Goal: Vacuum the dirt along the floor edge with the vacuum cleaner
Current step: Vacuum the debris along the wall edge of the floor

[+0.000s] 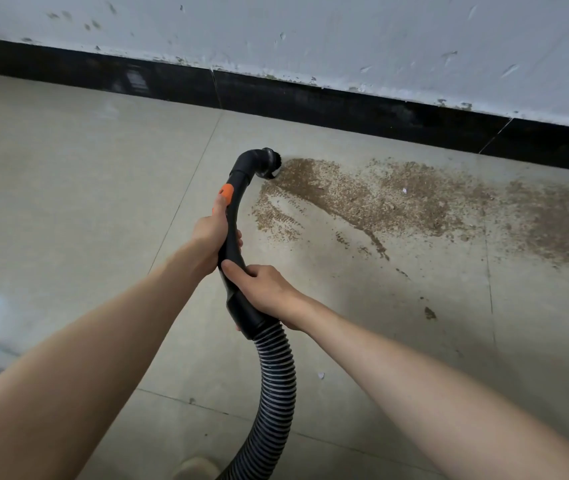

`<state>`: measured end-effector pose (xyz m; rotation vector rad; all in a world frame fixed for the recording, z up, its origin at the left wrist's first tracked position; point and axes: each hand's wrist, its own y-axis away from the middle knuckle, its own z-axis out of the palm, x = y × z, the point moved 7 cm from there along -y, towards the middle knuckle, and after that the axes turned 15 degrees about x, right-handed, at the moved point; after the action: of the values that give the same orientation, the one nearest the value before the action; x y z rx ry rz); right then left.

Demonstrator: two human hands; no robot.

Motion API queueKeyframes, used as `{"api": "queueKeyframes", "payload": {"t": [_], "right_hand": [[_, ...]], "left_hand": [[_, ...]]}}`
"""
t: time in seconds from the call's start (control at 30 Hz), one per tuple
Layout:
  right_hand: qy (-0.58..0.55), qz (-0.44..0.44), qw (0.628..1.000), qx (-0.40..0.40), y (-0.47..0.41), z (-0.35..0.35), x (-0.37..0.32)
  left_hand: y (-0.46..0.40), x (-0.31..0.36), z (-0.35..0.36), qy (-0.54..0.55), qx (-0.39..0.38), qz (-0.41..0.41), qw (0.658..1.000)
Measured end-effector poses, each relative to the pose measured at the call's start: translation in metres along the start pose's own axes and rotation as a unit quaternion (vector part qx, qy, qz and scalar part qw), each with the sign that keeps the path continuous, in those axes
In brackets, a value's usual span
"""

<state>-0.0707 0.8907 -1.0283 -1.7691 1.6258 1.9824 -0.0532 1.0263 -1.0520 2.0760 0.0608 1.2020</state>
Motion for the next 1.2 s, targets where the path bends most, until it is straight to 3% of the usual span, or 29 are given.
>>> {"api": "queueKeyframes", "payload": {"t": [0.67, 1.2], "right_hand": [[-0.038, 0.006, 0.999, 0.022, -0.004, -0.019, -0.003], [-0.075, 0.001, 0.996, 0.048, 0.004, -0.072, 0.02]], "left_hand": [[0.006, 0.02, 0.024, -0.054, -0.01, 0.038, 0.998], [0.039, 0.022, 0.084, -0.109, -0.014, 0.063, 0.992]]}}
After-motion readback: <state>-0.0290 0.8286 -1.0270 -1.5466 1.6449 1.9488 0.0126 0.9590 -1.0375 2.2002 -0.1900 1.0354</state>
